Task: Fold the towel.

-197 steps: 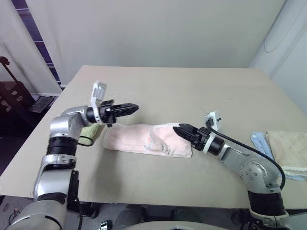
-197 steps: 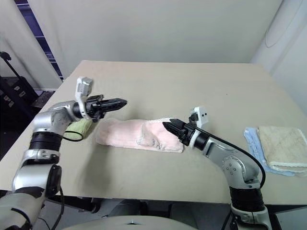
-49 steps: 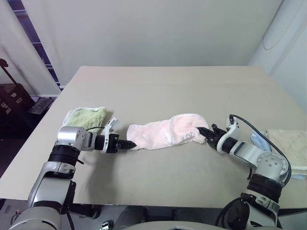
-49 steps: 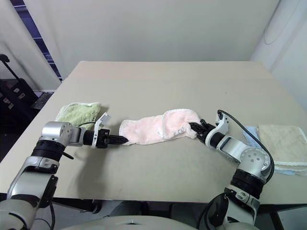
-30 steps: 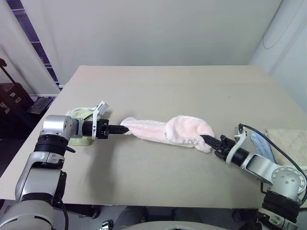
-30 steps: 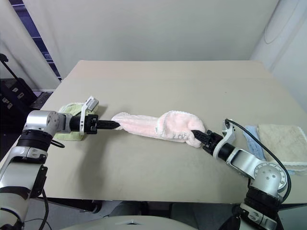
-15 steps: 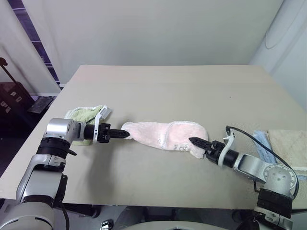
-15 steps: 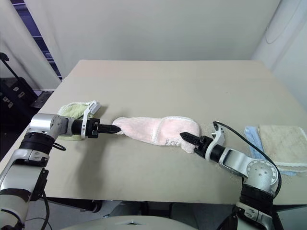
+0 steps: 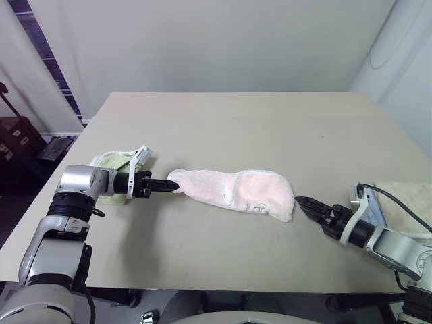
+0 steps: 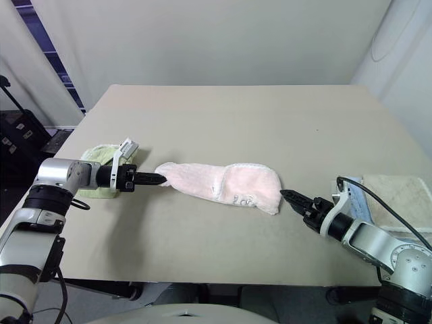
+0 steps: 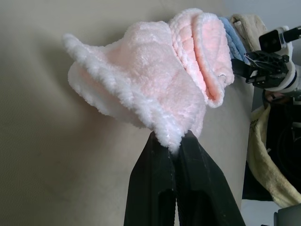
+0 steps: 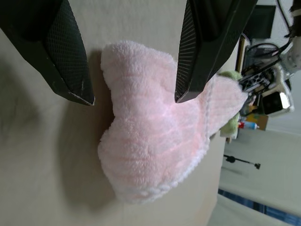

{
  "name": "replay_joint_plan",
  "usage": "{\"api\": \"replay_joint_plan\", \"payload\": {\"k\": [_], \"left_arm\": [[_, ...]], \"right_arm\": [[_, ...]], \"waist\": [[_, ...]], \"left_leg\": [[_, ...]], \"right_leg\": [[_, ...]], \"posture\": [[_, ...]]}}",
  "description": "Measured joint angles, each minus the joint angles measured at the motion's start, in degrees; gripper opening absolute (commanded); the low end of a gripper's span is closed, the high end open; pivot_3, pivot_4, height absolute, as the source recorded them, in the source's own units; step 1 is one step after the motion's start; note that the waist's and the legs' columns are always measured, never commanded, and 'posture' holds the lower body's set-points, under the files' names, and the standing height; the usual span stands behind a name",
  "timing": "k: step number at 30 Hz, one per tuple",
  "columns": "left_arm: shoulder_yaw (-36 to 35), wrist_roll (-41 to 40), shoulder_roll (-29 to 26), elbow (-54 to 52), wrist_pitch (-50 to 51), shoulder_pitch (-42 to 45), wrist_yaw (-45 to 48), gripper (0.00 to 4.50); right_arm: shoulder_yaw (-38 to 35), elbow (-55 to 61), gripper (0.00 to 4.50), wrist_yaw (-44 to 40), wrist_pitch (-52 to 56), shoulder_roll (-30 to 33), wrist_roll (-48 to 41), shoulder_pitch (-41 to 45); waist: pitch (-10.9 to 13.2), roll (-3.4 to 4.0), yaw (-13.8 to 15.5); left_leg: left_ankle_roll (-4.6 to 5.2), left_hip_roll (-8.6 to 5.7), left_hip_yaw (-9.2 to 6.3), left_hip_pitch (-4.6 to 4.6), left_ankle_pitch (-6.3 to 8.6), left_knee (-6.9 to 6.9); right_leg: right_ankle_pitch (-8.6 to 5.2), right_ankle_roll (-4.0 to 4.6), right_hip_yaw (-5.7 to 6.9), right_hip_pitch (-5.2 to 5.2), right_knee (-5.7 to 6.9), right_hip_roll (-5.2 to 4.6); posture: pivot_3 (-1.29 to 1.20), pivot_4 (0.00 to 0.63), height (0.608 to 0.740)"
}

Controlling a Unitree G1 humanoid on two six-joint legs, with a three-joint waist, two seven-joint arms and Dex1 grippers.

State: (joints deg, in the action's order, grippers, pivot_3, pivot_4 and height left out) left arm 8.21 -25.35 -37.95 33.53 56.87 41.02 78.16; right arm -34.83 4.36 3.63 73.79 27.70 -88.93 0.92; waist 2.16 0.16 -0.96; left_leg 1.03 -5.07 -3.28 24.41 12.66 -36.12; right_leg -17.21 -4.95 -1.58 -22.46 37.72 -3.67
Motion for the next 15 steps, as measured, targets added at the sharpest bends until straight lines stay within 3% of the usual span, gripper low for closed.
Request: {"api": "replay_joint_plan", "payload": {"k": [8,15], "left_arm": [[1.26,2.45,-1.87,-1.46,-5.46,0.1,2.27,0.0],[4.48,3.71,0.73,-3.38,-9.36,4.55,6.21,0.0]], "right_arm": [[3.33,-1.64,2.82,2.7,-7.3,-0.89,5.77,0.04],[5.27,-0.97,2.82,2.66,-9.51,-1.36,7.65,0.19]], "waist": [[0.0,-0.01,0.17],[-0.01,-0.05,0.16]], "left_leg": [[0.0,0.0,0.0,0.03,0.0,0.05],[0.0,0.0,0.0,0.01,0.0,-0.02]], "right_leg": [[0.0,0.0,0.0,0.02,-0.16,0.0],[0.01,0.0,0.01,0.1,-0.16,0.0]], "posture": [[0.0,0.0,0.731],[0.0,0.0,0.731]]}}
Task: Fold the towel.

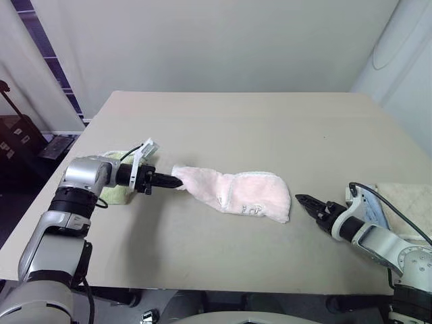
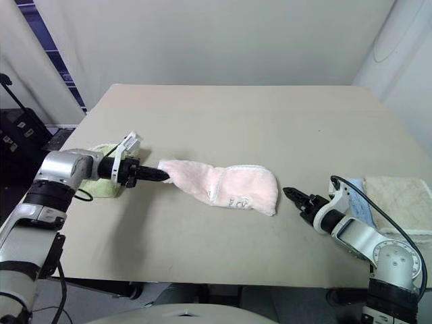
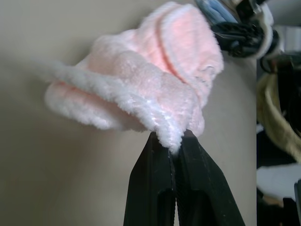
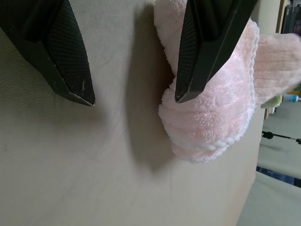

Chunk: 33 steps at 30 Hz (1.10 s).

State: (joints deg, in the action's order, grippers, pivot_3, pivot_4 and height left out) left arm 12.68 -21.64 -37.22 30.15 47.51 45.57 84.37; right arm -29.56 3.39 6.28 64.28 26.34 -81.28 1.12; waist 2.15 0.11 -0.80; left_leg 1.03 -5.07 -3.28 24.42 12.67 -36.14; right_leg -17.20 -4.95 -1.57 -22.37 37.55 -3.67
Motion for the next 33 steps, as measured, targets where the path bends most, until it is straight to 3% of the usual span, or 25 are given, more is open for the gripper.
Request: {"api": "replay_joint_plan", "payload": {"k": [6,15,21,27,30,33], "left_arm": [[5.01,2.88,5.97,1.77,-6.42,8.95,6.26,0.0],[15.36,5.96,20.49,15.23,-18.71,15.55,7.93,0.0],[14.82,10.66,30.94,28.03,-27.26,18.55,6.76,0.0],[12.3,14.26,35.78,33.8,-33.83,19.58,4.19,0.0],[11.63,16.02,37.29,35.52,-34.99,19.56,4.19,0.68],[10.37,16.23,38.08,36.29,-35.03,19.56,4.69,1.73]], "right_arm": [[0.14,1.44,2.82,0.03,-1.35,-0.25,0.53,-1.12],[0.34,7.59,2.82,1.76,-5.18,-2.52,1.2,-5.93],[-0.19,10.94,2.82,3.15,-8.76,-4.66,1.09,-9.81],[-0.03,12.33,2.82,4.22,-11.25,-5.47,1.13,-11.84],[0.35,12.36,2.88,4.47,-11.98,-5.53,1.15,-11.92],[0.66,12.32,2.88,4.66,-12.45,-5.53,1.23,-11.75]], "waist": [[0.0,-0.02,0.19],[0.04,-0.08,0.31],[0.1,-0.19,1.3],[0.08,-0.22,1.68],[0.07,-0.23,1.63],[0.07,-0.22,1.63]], "left_leg": [[0.02,0.0,0.0,0.01,-0.01,-0.02],[0.08,0.0,-0.01,0.04,-0.01,-0.04],[0.17,0.0,-0.02,0.04,0.0,-0.16],[0.19,0.0,-0.03,0.03,0.0,-0.21],[0.22,-0.01,-0.03,0.03,0.01,-0.3],[0.24,-0.01,-0.03,0.02,0.02,-0.37]], "right_leg": [[0.0,-0.02,0.02,0.01,-0.01,0.0],[0.07,-0.3,0.06,0.02,-0.01,0.01],[0.12,-0.46,0.11,0.1,0.0,0.04],[0.15,-0.52,0.14,0.16,0.0,0.05],[0.17,-0.56,0.14,0.19,0.0,0.05],[0.18,-0.57,0.14,0.23,0.02,0.06]], "posture": [[0.0,0.0,0.731],[0.0,0.0,0.731],[0.0,0.0,0.731],[0.0,0.0,0.731],[0.0,0.0,0.731],[0.0,0.0,0.731]]}}
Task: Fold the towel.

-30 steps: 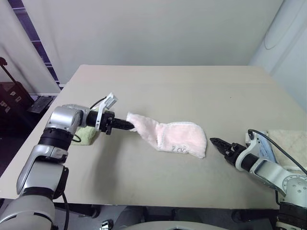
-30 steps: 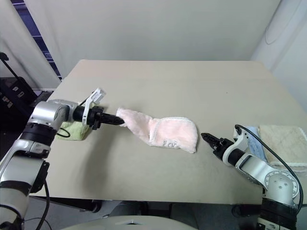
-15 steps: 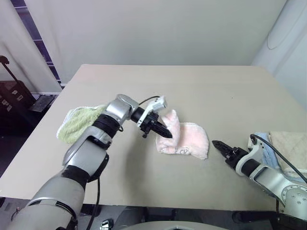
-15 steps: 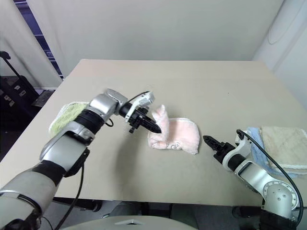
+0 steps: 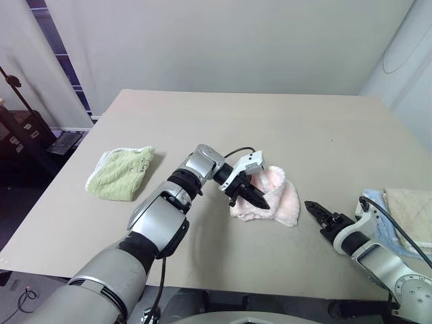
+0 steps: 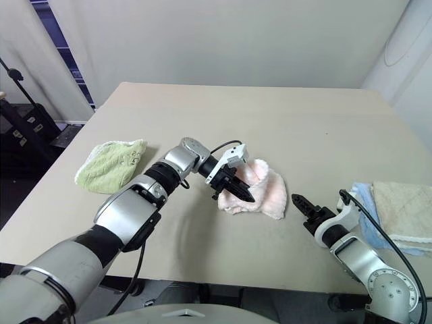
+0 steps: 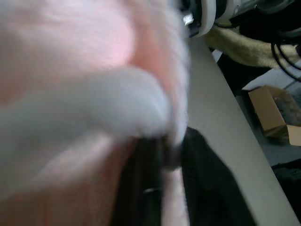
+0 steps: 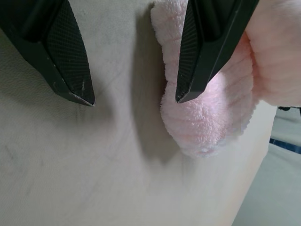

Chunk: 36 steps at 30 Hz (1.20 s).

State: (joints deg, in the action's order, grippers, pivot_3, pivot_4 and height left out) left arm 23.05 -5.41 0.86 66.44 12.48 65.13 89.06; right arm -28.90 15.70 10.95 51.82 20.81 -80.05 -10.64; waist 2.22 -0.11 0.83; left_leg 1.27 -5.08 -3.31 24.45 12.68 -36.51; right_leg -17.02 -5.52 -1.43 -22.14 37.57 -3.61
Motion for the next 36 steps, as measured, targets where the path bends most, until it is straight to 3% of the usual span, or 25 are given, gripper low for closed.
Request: {"api": "replay_joint_plan", "payload": {"k": [4,13,18,20,23,26,30,36], "left_arm": [[-2.04,0.39,0.71,-0.07,-0.71,-0.03,0.82,3.15],[-4.24,-9.42,-4.84,-11.59,3.16,-0.81,3.17,3.15],[-10.1,-10.28,-6.44,-12.51,0.29,-1.56,1.3,3.15],[-11.21,-9.87,-7.68,-12.59,-1.31,-2.11,-0.54,3.18],[-13.78,-9.77,-9.2,-12.32,-1.56,-3.73,-3.3,2.51],[-15.24,-9.83,-11.32,-12.35,-1.04,-4.62,-3.11,1.47],[-15.67,-9.75,-13.24,-12.67,-0.31,-6.84,-2.68,0.02],[-15.05,-7.64,-10.66,-13.2,-4.18,-8.95,-4.62,0.02]], "right_arm": [[0.52,-0.14,2.88,0.08,-0.83,0.01,0.56,0.32],[0.34,0.39,2.88,-3.01,-9.72,0.52,11.24,0.53],[1.64,7.27,2.88,-8.61,-12.67,6.05,17.58,4.81],[2.77,9.16,2.25,-11.46,-12.46,8.45,17.95,7.65],[5.87,10.27,1.2,-16.61,-11.16,12.08,18.1,11.61],[9.27,9.95,0.07,-21.06,-9.99,14.47,19.26,15.41],[13.0,7.32,0.0,-26.33,-8.25,16.18,21.24,20.06],[23.71,2.28,0.0,-36.3,-4.97,16.84,26.95,26.95]], "waist": [[0.0,0.01,-0.05],[0.0,0.11,-0.2],[0.0,0.29,-0.49],[-0.01,0.29,-0.34],[0.03,0.24,-0.11],[0.06,0.17,-0.09],[0.06,0.14,-0.01],[0.06,0.11,0.01]], "left_leg": [[0.03,0.0,0.0,0.0,0.02,-0.13],[0.13,0.0,0.0,0.02,0.09,-0.5],[0.14,0.01,0.0,-0.02,0.09,-0.52],[0.14,0.02,-0.01,-0.05,0.08,-0.52],[0.14,0.02,-0.01,-0.05,0.08,-0.56],[0.14,0.01,-0.01,-0.02,0.08,-0.61],[0.14,0.01,-0.01,-0.02,0.08,-0.63],[0.13,0.0,0.0,0.02,0.09,-0.62]], "right_leg": [[0.0,0.0,0.0,0.07,0.0,0.0],[-0.02,0.06,-0.01,0.22,0.01,0.0],[0.06,-0.09,-0.03,0.17,0.11,0.08],[0.07,-0.11,-0.02,0.16,0.18,0.09],[0.07,-0.12,-0.02,0.15,0.22,0.1],[0.07,-0.11,-0.02,0.16,0.2,0.08],[0.07,-0.09,-0.02,0.08,0.2,0.06],[0.08,-0.08,-0.02,-0.06,0.2,0.04]], "posture": [[0.0,0.0,0.731],[0.0,0.0,0.731],[0.0,0.0,0.731],[0.0,0.0,0.731],[0.0,0.0,0.731],[0.0,0.0,0.731],[0.0,0.0,0.731],[0.0,0.0,0.731]]}}
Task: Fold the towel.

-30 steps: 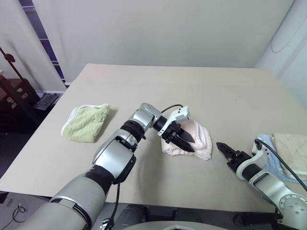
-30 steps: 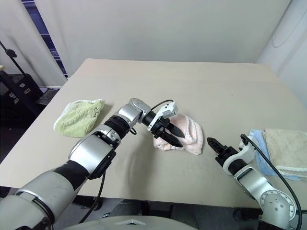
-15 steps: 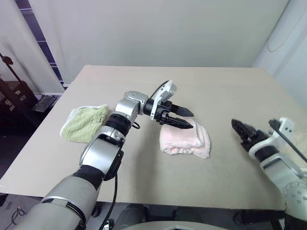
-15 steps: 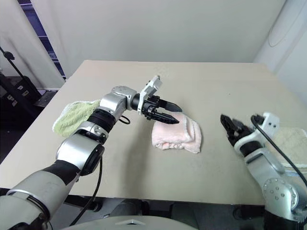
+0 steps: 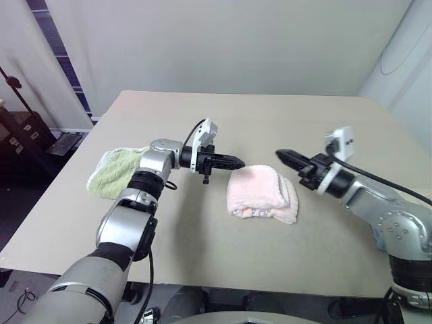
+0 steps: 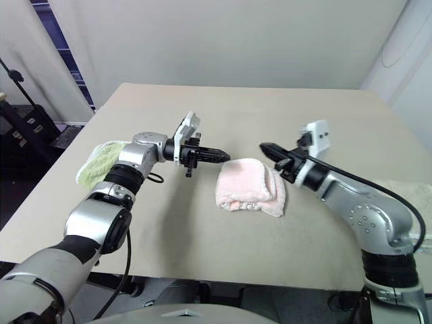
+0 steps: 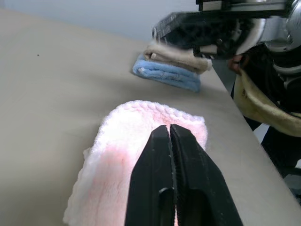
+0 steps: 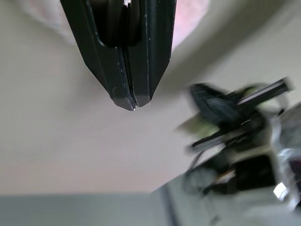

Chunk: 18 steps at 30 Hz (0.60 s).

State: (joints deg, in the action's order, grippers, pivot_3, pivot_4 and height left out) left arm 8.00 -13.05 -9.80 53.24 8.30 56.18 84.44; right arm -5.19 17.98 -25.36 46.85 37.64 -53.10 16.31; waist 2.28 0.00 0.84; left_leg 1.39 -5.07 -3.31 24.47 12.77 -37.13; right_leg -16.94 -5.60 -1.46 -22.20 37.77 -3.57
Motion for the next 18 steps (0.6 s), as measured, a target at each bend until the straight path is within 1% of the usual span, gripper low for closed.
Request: {"api": "replay_joint_plan", "payload": {"k": [3,6,10,13,18], "left_arm": [[0.18,1.11,2.64,1.25,-2.44,-0.31,-1.66,0.02],[0.18,1.87,5.77,4.23,-4.24,-0.31,-3.73,0.02],[0.85,4.28,7.89,8.06,-7.08,-0.77,-5.01,0.02],[1.84,6.62,9.02,10.61,-10.21,-3.16,-6.49,0.02],[3.38,11.22,9.54,14.52,-15.78,-6.33,-10.4,0.02]], "right_arm": [[4.68,-5.77,0.0,-3.91,-0.05,0.11,5.3,1.03],[6.59,-12.65,0.0,-6.57,-1.09,-0.72,9.89,1.12],[6.79,-20.07,0.0,-8.18,-4.4,-4.27,14.24,0.84],[6.52,-24.8,0.0,-8.71,-7.33,-7.39,16.51,0.57],[5.98,-29.34,0.0,-9.65,-11.64,-11.9,20.08,0.03]], "waist": [[-0.02,-0.05,0.04],[-0.02,-0.05,-0.05],[-0.04,-0.06,-0.26],[-0.06,-0.03,-0.23],[-0.16,-0.14,-0.26]], "left_leg": [[0.0,-0.02,0.0,0.02,0.0,-0.01],[-0.01,-0.04,0.01,0.03,0.0,-0.01],[-0.03,-0.03,0.02,0.01,-0.01,0.01],[-0.05,-0.02,0.0,-0.04,-0.02,0.03],[-0.14,-0.03,0.0,-0.3,0.02,-0.03]], "right_leg": [[0.01,-0.01,0.0,-0.02,-0.01,-0.02],[0.02,-0.02,0.0,-0.01,0.02,-0.03],[0.03,-0.05,-0.05,-0.03,0.3,0.02],[0.03,-0.04,-0.06,-0.04,0.37,0.07],[0.07,-0.02,-0.06,0.05,0.35,0.06]], "posture": [[0.0,0.0,0.731],[0.0,0.0,0.731],[0.0,0.0,0.731],[0.0,0.0,0.731],[0.0,0.0,0.731]]}}
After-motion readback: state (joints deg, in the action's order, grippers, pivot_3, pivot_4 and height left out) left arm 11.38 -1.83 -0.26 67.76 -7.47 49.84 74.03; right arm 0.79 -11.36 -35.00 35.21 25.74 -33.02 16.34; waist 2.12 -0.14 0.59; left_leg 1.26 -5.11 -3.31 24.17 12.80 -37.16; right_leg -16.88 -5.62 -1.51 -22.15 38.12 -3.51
